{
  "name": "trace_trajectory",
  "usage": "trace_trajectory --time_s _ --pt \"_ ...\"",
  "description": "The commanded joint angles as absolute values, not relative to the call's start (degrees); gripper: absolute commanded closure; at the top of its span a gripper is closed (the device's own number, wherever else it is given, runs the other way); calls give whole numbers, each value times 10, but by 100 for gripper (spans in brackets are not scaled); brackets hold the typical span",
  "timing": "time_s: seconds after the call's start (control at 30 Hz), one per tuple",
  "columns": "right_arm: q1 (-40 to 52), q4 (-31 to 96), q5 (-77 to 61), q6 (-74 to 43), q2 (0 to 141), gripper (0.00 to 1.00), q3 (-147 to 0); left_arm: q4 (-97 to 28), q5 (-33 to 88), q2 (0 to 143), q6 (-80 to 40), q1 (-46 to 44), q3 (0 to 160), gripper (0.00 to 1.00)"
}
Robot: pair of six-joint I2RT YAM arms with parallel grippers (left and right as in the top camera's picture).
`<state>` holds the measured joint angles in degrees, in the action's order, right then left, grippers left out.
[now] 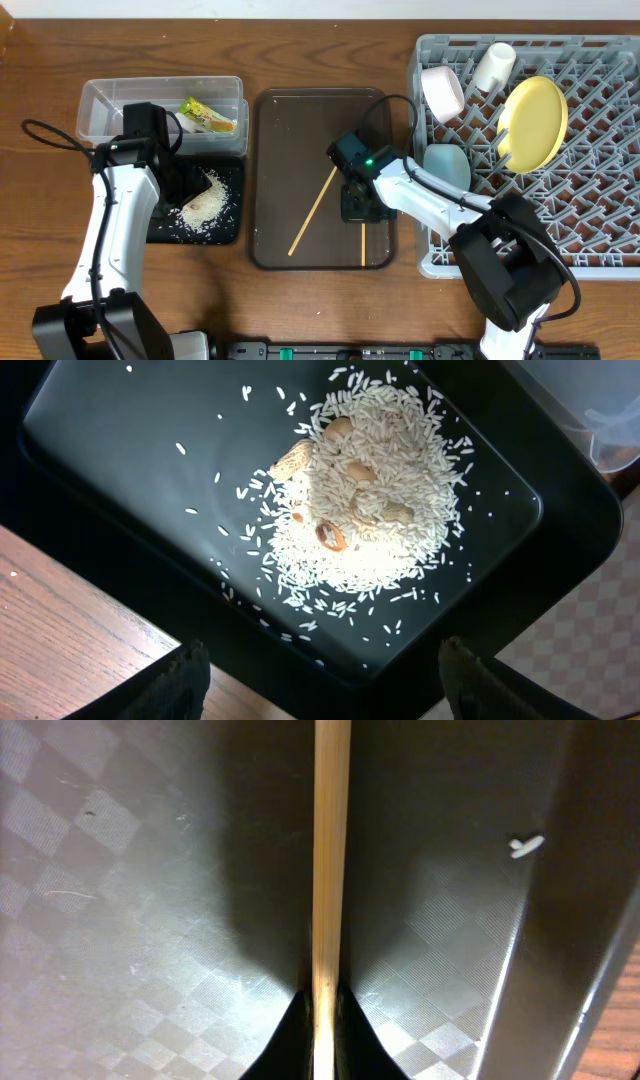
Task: Sort waste into correct bins and load items into the dishwasher rack
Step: 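Carry the chopstick with the right gripper and stand it in the rack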
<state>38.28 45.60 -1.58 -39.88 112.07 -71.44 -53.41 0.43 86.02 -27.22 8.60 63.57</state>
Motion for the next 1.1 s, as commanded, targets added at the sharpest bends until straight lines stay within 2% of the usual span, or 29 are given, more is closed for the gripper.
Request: trace_trajectory --time_s 0.0,0.27,0.53,0.77,1.07 --pt "383 436 -23 -389 1132 99 -698 -535 -6 850 -277 88 640 24" --pt "342 467 -24 -283 1103 99 -771 -535 -6 850 -277 88 640 24" --pt "267 561 -26 -131 990 99 -831 -535 -7 850 -277 88 640 24" --pt "177 630 -28 -65 894 99 -831 -532 -7 850 -277 88 640 24" --pt "65 671 15 -42 891 99 -801 -531 -7 850 -277 88 640 24"
